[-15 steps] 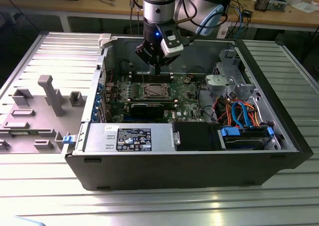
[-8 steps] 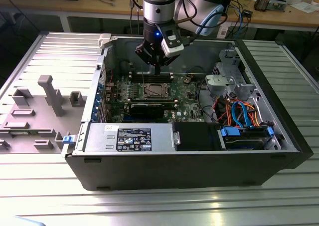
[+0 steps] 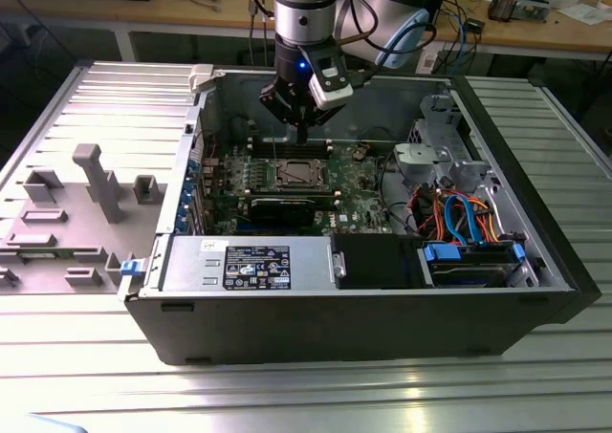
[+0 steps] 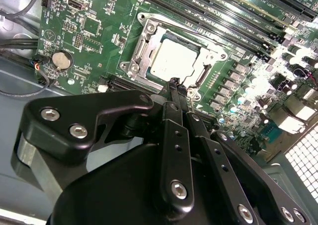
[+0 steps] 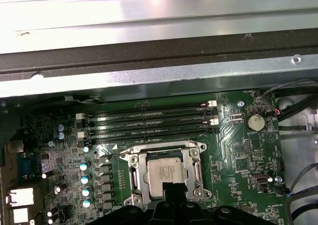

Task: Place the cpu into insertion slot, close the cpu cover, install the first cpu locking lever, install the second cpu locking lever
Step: 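Install the first cpu locking lever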

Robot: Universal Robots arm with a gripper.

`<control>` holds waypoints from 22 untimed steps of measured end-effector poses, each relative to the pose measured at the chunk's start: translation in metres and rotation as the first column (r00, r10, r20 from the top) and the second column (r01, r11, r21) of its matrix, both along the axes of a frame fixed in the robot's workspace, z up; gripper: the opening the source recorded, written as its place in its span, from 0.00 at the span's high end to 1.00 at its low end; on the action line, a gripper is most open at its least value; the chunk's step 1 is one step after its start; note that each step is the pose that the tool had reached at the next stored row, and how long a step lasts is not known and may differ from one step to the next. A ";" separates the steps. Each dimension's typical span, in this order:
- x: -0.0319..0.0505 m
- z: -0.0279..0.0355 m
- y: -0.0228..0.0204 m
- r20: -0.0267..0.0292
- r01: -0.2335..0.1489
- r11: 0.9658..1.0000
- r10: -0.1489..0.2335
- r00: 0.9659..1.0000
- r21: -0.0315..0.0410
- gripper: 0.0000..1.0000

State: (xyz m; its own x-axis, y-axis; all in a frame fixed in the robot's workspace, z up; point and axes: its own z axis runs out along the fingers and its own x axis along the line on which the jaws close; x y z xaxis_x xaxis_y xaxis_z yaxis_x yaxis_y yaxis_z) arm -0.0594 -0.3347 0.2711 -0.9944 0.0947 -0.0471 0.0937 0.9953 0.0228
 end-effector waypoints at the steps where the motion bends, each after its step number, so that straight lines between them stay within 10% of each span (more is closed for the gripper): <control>1: 0.0000 0.0000 0.0000 0.000 0.000 1.000 0.000 1.000 0.000 0.89; 22: -0.0173 -0.0025 0.0000 0.000 -0.116 0.993 0.116 0.993 0.004 0.89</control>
